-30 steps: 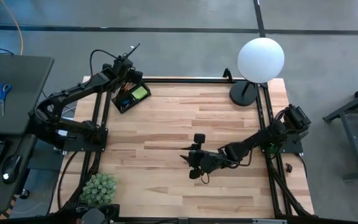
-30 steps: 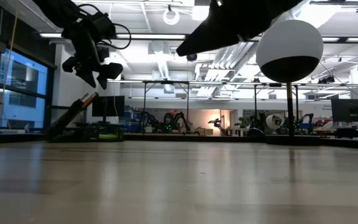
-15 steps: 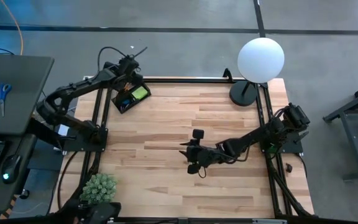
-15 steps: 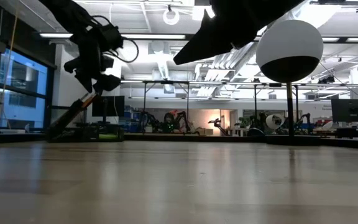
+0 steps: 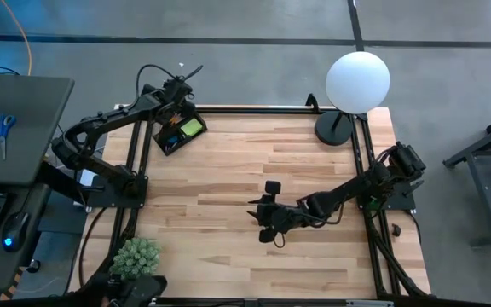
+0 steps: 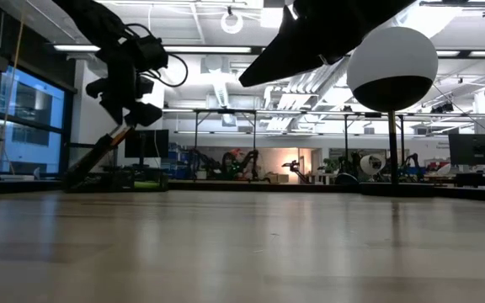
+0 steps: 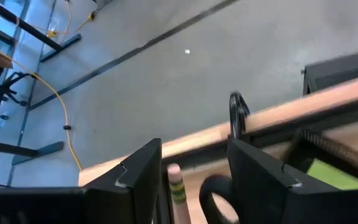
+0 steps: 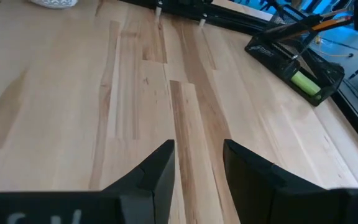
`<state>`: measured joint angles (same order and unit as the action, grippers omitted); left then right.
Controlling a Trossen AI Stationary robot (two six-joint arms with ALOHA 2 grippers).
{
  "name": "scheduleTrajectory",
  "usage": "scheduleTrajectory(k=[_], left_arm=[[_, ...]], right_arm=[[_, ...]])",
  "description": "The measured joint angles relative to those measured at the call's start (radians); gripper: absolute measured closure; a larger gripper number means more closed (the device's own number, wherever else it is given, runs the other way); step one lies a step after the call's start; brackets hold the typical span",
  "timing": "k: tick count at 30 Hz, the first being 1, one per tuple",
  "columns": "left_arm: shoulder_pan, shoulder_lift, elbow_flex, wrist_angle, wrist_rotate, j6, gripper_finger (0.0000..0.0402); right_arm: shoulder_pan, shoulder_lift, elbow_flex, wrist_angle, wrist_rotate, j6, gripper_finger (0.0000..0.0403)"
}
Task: Pick and place office supplies into organizer
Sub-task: Return to Home Position
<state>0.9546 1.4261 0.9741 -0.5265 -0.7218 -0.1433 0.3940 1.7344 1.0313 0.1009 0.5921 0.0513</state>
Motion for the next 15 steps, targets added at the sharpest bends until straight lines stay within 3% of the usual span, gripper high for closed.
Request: scheduleTrajectory(k=[9, 15], left_arm=[[0.001, 0.000, 0.000, 0.020, -0.005, -0.014, 0.0238], [-0.001, 0.004, 0.000, -0.004, -0.008, -0.010, 0.0327]], right_arm=[[0.007, 0.000, 0.000, -0.017, -0.002, 0.038, 0.0275], [0.013, 0.000, 0.000, -0.017, -0.002, 0.049, 0.0275]])
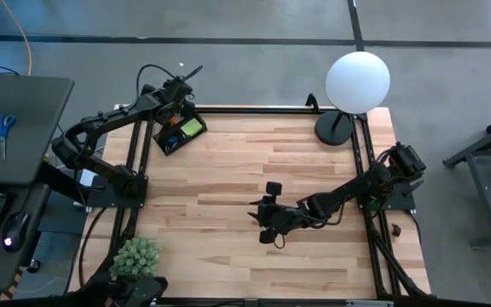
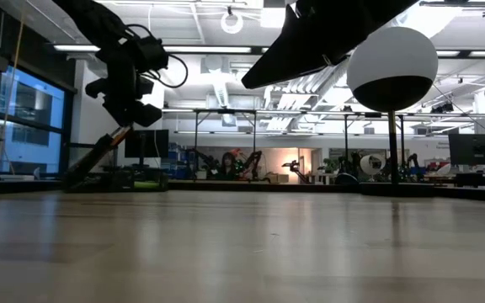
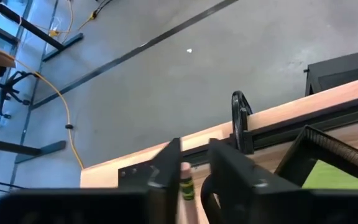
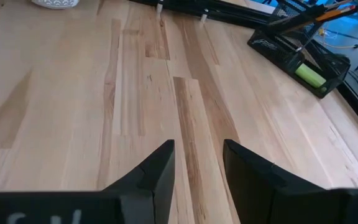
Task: Pick and place office supplies into organizer
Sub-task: Return to Home Position
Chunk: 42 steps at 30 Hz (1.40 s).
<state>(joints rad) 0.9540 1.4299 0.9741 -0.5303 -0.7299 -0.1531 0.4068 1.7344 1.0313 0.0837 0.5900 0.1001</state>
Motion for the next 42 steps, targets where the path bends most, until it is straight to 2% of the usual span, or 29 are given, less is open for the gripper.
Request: scheduleTrajectory(k=[3, 5, 13, 22, 35, 42], left_arm=[[-0.001, 0.000, 0.000, -0.017, 0.010, -0.010, 0.0380], [-0.001, 0.001, 0.000, -0.026, 0.028, -0.018, 0.0395], [-0.004, -0.002, 0.001, -0.059, 0.065, -0.042, 0.0365], [-0.041, -0.007, 0.003, -0.151, 0.066, -0.032, 0.0399], [-0.142, -0.089, 0.026, -0.217, 0.103, -0.032, 0.0401], [-0.150, -0.106, 0.068, -0.337, 0.078, -0.034, 0.0401]], right_arm=[[0.000, 0.000, 0.000, 0.000, 0.000, 0.007, 0.0275], [0.000, 0.000, 0.000, 0.000, 0.000, 0.006, 0.0275], [0.000, 0.000, 0.000, -0.008, 0.000, -0.007, 0.0275], [-0.008, 0.000, 0.000, -0.009, 0.004, -0.022, 0.0275], [-0.008, 0.000, 0.000, -0.009, 0.007, -0.029, 0.0275], [-0.008, 0.000, 0.000, -0.009, 0.008, -0.027, 0.0275]])
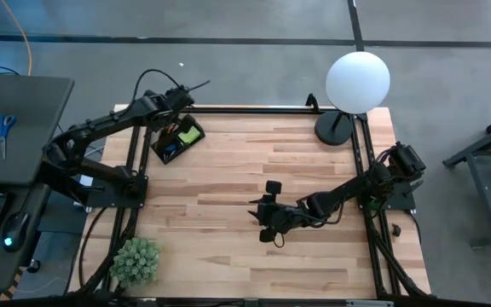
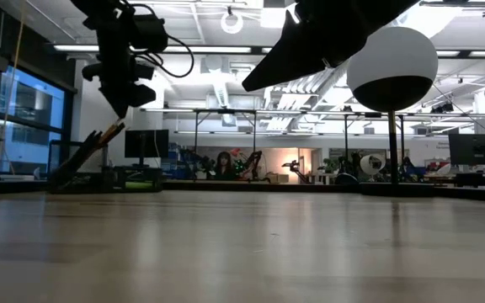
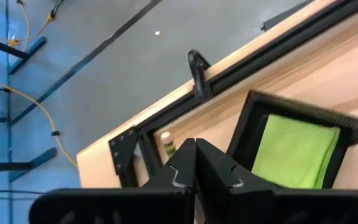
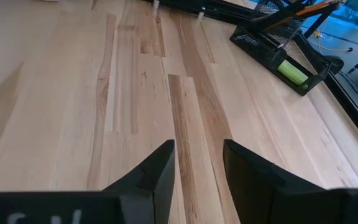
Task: Pick and place office supplies into organizer
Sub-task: Return to Home Position
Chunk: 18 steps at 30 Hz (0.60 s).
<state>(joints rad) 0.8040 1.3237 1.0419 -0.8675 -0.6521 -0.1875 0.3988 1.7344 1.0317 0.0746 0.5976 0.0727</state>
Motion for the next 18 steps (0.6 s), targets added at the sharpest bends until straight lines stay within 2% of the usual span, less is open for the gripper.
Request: scheduleTrajectory(k=[8, 14, 18], left_arm=[[-0.067, -0.057, 0.012, -0.052, 0.063, -0.004, 0.0401], [-0.205, -0.081, -0.030, -0.145, 0.311, -0.111, 0.0400], [-0.300, -0.057, -0.114, -0.094, 0.395, -0.126, 0.0400]], right_arm=[[0.000, 0.000, 0.001, -0.007, 0.016, 0.010, 0.0275], [0.000, 0.000, 0.002, -0.052, 0.016, 0.046, 0.0275], [0.001, 0.000, 0.002, -0.051, 0.016, 0.051, 0.0275]])
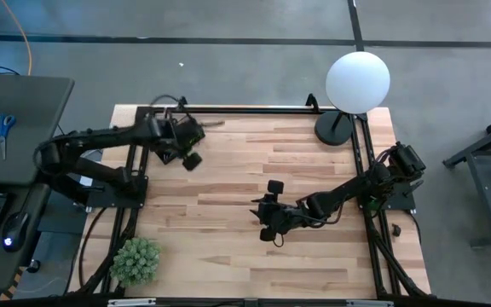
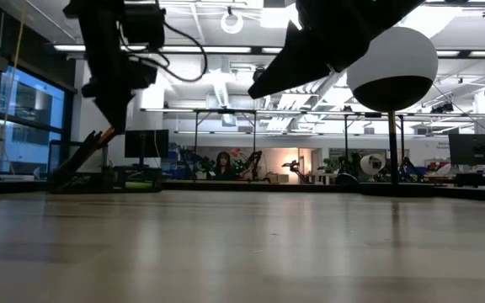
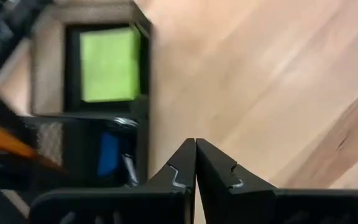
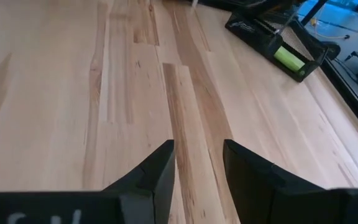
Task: Pick and place office supplies into organizer
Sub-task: Return to Home Position
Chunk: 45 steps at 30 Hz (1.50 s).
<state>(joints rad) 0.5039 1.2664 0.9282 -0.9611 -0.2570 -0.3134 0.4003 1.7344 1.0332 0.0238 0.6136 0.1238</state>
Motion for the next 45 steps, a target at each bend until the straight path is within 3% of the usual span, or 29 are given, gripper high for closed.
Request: scheduleTrajectory(k=[6, 11, 17, 26, 35, 45], left_arm=[[-0.033, 0.072, -0.102, 0.044, -0.022, -0.036, 0.0401], [-0.033, 0.122, -0.156, 0.082, -0.179, -0.037, 0.0401], [-0.032, 0.127, -0.185, 0.200, -0.242, -0.035, 0.0401], [-0.019, 0.127, -0.228, 0.243, -0.339, -0.032, 0.0401], [0.080, 0.127, -0.310, 0.294, -0.340, -0.003, 0.0401], [0.091, 0.123, -0.313, 0.337, -0.354, 0.025, 0.0402]], right_arm=[[0.002, 0.000, 0.000, 0.002, -0.019, 0.033, 0.0275], [0.002, 0.000, 0.000, 0.002, -0.019, 0.032, 0.0275], [-0.001, 0.000, 0.000, 0.002, -0.019, 0.029, 0.0275], [0.000, 0.000, 0.000, 0.000, -0.019, 0.031, 0.0275], [0.000, 0.000, -0.002, -0.001, -0.019, 0.044, 0.0275], [-0.001, 0.000, -0.002, -0.001, 0.003, 0.042, 0.0275]])
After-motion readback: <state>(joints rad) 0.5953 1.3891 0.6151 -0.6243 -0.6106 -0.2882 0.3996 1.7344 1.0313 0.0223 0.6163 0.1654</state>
